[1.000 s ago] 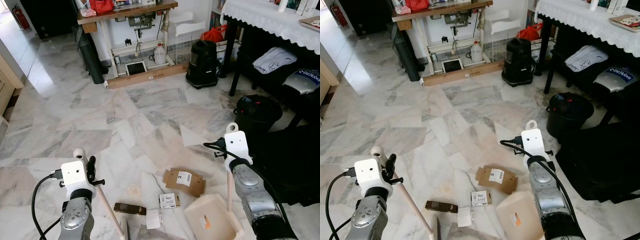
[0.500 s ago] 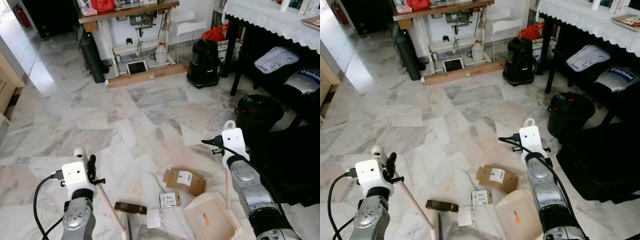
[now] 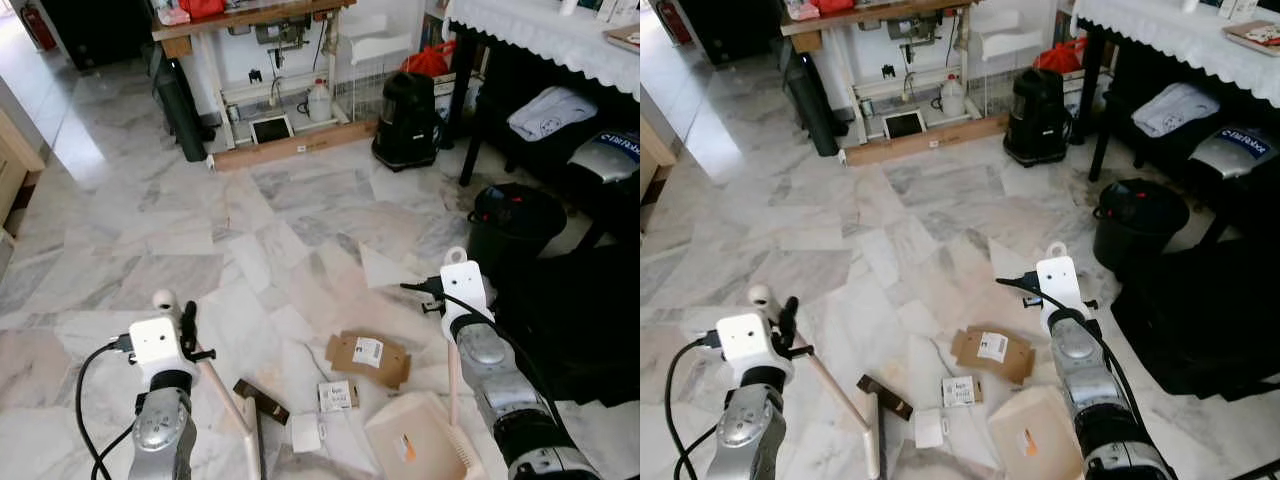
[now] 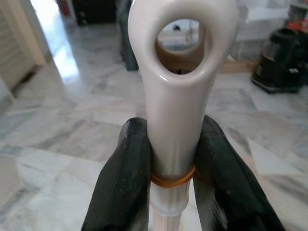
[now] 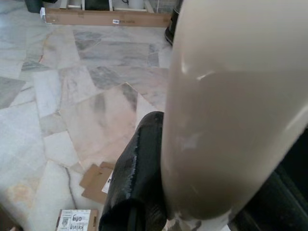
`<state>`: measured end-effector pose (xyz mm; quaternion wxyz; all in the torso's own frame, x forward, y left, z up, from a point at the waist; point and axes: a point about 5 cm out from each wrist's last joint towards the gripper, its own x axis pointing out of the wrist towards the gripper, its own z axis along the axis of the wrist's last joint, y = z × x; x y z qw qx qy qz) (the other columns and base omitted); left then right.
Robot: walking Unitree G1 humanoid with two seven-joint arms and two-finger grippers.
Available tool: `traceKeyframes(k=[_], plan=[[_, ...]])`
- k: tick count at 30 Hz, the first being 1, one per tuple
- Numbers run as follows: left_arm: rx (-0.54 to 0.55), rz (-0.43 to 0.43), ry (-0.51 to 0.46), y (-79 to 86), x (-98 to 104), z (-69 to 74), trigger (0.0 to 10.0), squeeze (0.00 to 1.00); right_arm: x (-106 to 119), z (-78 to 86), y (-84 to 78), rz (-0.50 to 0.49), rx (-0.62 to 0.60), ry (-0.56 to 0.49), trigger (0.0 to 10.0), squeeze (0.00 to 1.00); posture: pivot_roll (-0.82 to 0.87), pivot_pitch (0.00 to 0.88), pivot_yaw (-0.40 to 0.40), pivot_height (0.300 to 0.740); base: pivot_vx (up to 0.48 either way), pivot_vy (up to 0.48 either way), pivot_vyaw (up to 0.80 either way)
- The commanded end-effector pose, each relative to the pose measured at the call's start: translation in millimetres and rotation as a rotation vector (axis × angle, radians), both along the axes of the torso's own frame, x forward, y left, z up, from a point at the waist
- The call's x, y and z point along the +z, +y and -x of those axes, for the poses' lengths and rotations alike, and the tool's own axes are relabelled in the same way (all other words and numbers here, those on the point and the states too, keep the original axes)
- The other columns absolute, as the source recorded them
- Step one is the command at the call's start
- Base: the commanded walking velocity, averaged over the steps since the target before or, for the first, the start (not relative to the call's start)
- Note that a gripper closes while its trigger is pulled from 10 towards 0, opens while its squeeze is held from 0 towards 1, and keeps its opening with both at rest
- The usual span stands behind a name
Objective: Sweep floor
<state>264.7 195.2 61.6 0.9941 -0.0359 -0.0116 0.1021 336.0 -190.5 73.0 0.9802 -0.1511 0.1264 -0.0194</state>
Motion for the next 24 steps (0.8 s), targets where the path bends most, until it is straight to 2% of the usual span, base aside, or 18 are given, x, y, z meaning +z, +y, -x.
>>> traceKeyframes(k=[1, 8, 24], plan=[[0.006, 0.027, 0.026, 3.7, -4.5, -0.4, 10.0, 0.0, 6.0, -5.3, 6.5, -0.013, 0.014, -0.031, 10.0, 0.0, -0.29, 0.101, 0.114, 0.74, 0.0, 0.0, 0.0], [-0.005, 0.049, 0.031, 3.8, -7.3, -2.7, 10.0, 0.0, 10.7, -10.5, 9.0, -0.039, 0.006, -0.074, 10.0, 0.0, -0.29, 0.107, 0.118, 0.74, 0.0, 0.0, 0.0], [-0.063, 0.052, 0.069, 0.0, -12.4, -3.0, 10.0, 0.0, 6.5, -15.7, 20.9, -0.049, -0.001, -0.066, 10.0, 0.0, -0.28, 0.114, 0.123, 0.74, 0.0, 0.0, 0.0]])
